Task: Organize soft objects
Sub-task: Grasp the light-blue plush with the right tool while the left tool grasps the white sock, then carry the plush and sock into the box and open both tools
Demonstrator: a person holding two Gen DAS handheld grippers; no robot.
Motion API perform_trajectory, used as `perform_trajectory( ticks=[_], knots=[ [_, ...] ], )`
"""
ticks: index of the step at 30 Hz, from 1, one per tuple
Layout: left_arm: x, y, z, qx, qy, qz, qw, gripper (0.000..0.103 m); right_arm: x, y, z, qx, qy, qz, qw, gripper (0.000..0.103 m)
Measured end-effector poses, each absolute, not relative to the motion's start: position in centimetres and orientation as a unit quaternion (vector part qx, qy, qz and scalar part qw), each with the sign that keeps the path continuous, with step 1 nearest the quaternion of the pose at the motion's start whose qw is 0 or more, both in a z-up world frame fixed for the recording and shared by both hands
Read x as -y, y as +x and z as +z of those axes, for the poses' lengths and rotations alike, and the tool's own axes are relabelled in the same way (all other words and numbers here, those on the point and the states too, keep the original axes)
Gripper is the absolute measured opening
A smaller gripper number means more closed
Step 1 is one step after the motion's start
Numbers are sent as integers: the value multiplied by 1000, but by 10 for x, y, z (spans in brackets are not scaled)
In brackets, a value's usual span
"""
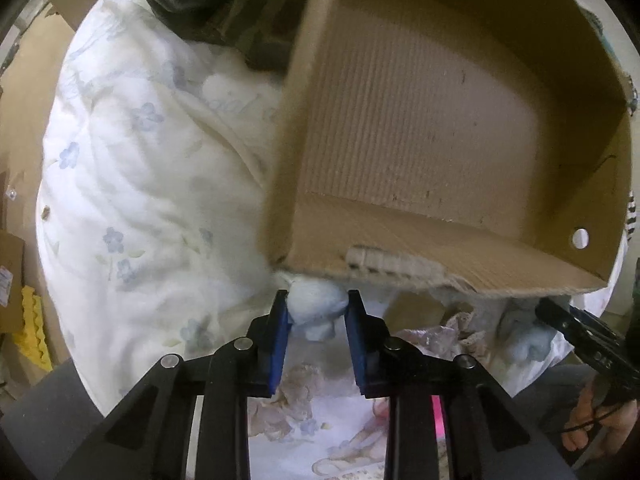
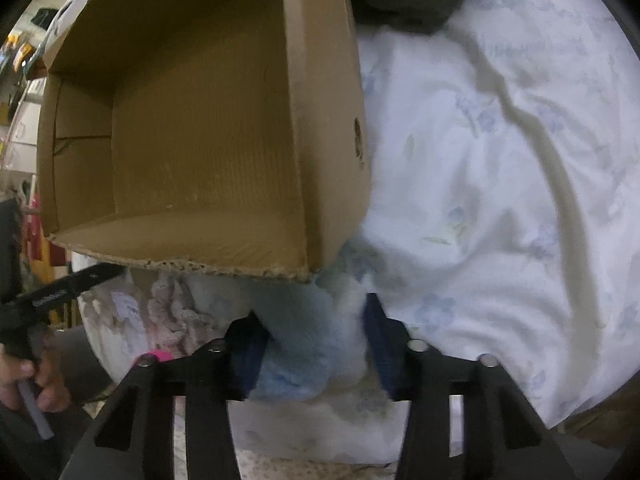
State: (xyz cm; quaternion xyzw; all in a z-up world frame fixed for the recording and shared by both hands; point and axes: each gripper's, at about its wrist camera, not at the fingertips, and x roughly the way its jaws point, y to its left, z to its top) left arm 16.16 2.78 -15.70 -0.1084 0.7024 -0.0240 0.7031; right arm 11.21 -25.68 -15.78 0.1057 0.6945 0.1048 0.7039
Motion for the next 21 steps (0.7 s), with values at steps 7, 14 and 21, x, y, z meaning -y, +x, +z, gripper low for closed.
perform_trajectory(
  ticks=[7, 14, 21],
  knots=[
    [-39, 147, -119, -680, -133, -33, 720, 24, 264, 99, -138, -668, 126, 120, 723, 30],
    [-56, 119, -75, -640, -146, -29, 754, 24, 273, 77, -106, -647, 131, 157, 734, 30],
    [-44, 109, -26, -588, -117, -40, 800, 24, 255, 54, -63, -598, 122, 209, 764, 30]
  ],
)
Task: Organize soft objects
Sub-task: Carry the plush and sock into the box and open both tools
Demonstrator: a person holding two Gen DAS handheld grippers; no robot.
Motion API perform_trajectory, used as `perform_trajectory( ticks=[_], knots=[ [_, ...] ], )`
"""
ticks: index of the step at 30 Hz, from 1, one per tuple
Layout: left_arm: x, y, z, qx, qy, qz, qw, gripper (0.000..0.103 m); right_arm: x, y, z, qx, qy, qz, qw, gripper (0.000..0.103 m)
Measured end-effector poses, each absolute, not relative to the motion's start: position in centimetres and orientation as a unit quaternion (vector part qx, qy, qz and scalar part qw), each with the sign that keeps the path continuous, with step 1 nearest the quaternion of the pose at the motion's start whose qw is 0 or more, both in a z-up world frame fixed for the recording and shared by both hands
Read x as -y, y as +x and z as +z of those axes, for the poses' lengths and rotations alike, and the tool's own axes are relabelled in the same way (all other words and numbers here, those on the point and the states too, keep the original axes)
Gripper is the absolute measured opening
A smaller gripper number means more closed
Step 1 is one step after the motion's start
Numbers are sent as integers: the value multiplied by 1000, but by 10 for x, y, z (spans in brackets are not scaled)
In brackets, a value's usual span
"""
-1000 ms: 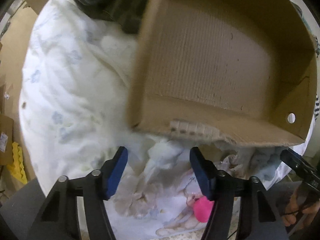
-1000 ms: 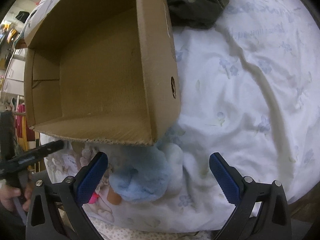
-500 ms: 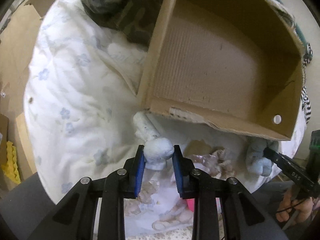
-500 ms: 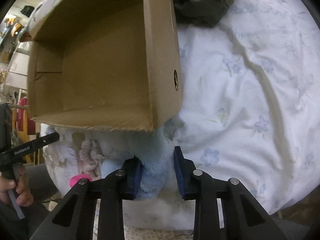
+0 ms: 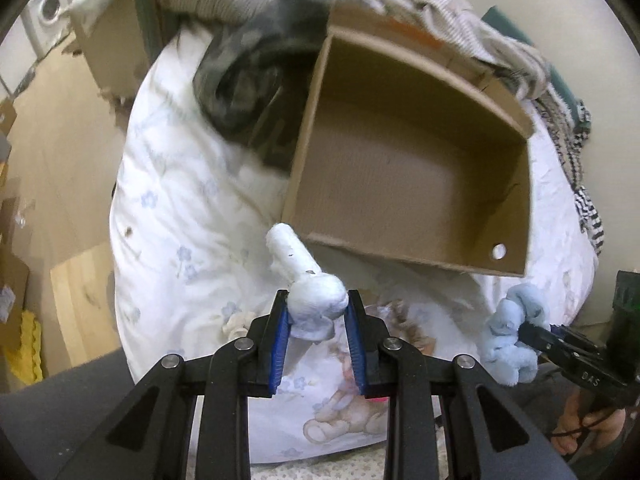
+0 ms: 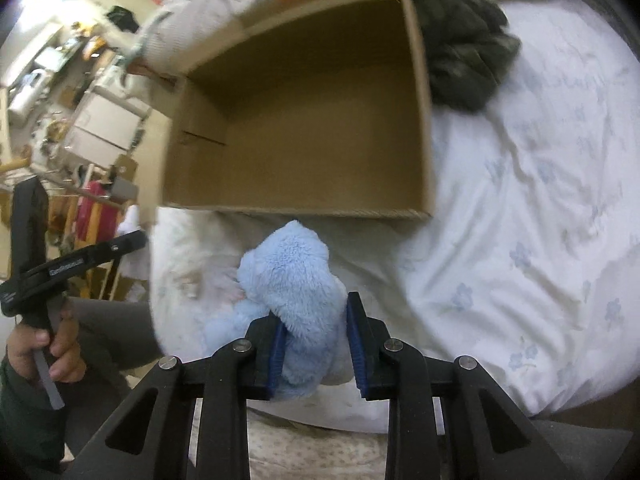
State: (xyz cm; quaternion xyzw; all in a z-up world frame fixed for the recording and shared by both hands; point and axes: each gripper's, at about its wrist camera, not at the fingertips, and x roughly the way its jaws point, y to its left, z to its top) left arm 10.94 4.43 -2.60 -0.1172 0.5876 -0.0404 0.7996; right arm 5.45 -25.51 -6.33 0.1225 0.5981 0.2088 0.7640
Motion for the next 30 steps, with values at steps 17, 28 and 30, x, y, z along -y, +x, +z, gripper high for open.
perform_trajectory(
  ticks=[17, 28, 30],
  knots=[
    [-6, 185, 14, -529, -44, -56, 846, 24, 245, 106, 2, -458, 171, 220, 844, 30],
    [13, 205, -31, -506, -13, -44, 861, 24, 242, 132, -39, -479, 168, 176, 844, 30],
    [16, 207, -36, -513, -14, -49, 857, 24, 239, 135, -45, -489, 159, 172, 840, 30]
  ],
)
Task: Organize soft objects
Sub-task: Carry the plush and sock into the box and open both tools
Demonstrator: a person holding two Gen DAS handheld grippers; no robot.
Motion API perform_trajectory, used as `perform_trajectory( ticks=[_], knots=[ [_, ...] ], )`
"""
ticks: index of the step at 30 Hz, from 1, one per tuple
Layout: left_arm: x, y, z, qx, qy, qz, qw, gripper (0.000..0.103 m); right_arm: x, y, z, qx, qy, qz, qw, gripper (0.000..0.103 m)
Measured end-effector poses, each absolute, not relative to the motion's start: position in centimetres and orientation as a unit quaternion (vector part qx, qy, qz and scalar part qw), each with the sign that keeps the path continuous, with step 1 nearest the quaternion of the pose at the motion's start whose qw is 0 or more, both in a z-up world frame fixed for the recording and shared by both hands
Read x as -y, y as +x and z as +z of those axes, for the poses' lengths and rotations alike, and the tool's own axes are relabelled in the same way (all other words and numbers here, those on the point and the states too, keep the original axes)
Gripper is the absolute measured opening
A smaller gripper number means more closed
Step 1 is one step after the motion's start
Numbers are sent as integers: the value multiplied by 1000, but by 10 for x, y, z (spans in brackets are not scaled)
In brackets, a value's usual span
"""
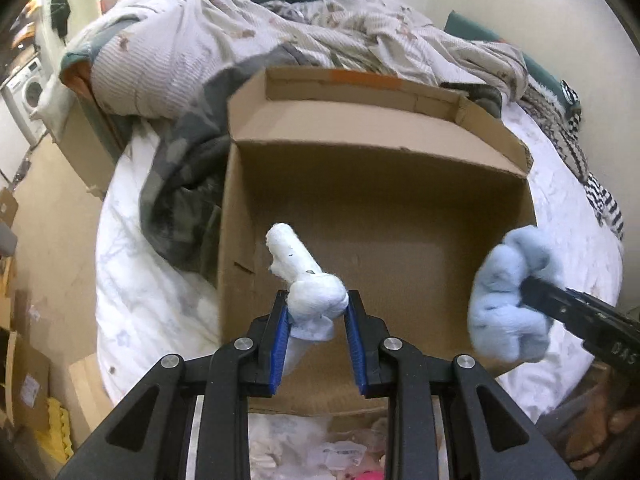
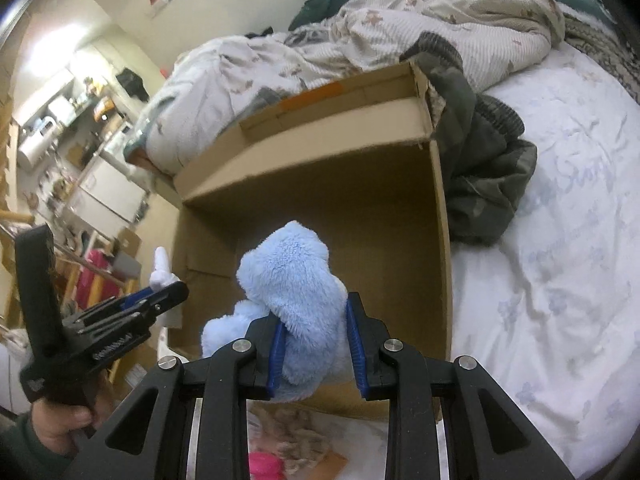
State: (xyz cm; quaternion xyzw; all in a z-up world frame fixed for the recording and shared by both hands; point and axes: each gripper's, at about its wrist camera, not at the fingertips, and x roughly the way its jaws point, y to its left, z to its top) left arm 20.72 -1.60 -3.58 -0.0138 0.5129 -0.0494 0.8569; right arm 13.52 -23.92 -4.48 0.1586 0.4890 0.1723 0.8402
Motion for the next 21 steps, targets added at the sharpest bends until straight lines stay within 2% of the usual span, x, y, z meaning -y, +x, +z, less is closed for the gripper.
perform_trajectory(
  ticks=[21],
  knots=[
    [27, 207, -46, -511, 10, -49, 858, 24, 231, 145, -61, -513, 105, 136, 841, 30]
  ],
)
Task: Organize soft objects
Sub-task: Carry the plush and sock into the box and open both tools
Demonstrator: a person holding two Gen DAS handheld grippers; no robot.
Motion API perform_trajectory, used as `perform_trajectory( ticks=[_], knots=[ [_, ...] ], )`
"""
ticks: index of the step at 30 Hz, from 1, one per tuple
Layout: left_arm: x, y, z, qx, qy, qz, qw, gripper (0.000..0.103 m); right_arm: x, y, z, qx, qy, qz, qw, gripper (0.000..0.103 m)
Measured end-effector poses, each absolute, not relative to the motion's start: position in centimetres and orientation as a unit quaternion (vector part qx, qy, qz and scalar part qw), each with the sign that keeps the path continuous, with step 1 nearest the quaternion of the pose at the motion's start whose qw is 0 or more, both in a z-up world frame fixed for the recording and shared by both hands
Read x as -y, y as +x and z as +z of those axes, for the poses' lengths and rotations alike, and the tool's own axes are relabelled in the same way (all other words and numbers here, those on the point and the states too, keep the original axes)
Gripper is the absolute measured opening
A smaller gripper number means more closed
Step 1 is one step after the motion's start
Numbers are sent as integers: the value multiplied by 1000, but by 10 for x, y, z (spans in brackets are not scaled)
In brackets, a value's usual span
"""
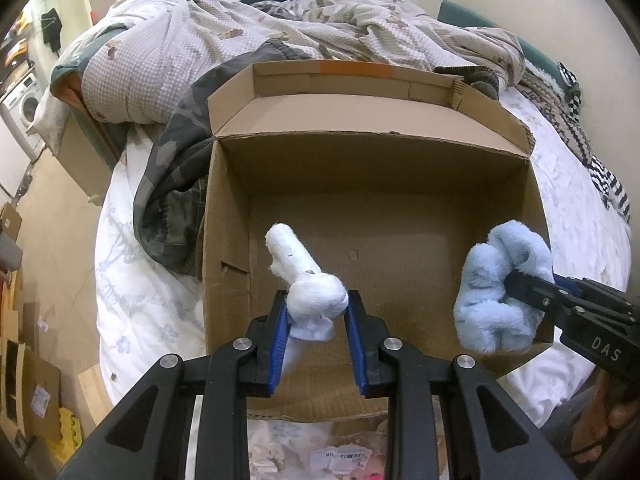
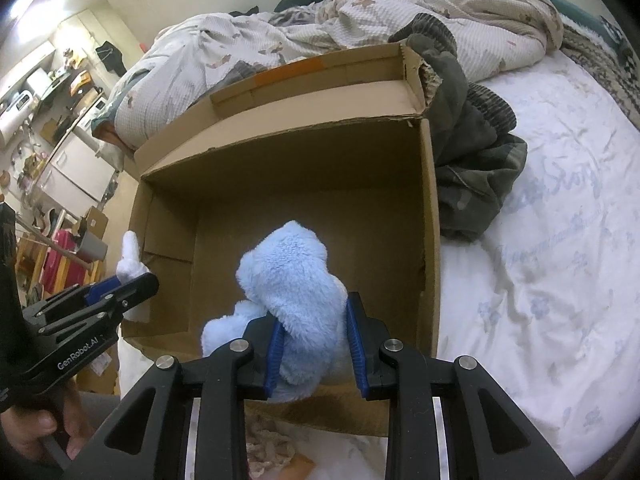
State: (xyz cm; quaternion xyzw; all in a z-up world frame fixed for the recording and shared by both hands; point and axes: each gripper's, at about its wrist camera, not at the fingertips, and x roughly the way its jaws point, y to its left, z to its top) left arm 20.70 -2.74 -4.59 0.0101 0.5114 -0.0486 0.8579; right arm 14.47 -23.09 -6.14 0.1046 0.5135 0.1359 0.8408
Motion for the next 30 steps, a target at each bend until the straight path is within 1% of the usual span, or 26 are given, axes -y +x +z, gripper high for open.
perform_trajectory(
  ticks=[8, 9, 11, 13, 14, 15, 16, 17, 30],
  knots=[
    [28, 207, -46, -515, 6, -49, 856, 26, 231, 145, -61, -514, 106, 138, 840, 31],
    [28, 207, -46, -516, 5, -50, 855, 27, 232, 144, -62, -514, 108, 139, 839, 32],
    [28, 207, -47, -517, 5, -50, 854, 35, 232, 144, -62, -516, 113, 141, 837, 35],
    [29, 205, -45, -514, 9, -49, 856, 52, 233, 145, -62, -516, 116, 143, 837, 45],
    [29, 205, -44, -511, 10, -48, 858, 55, 233, 145, -61, -515, 120, 144, 836, 59],
    [30, 204, -43, -509, 13, -49, 860, 62, 234, 144, -60, -512, 124, 146, 837, 71],
    [30, 204, -42, -508, 13, -49, 860, 65, 235, 144, -58, -506, 129, 147, 840, 74],
    [30, 204, -41, -507, 12, -50, 861, 65, 236, 143, -56, -501, 132, 147, 843, 76],
    [28, 203, -39, -505, 7, -47, 862, 65, 233, 141, -56, -501, 129, 150, 842, 77]
  ],
)
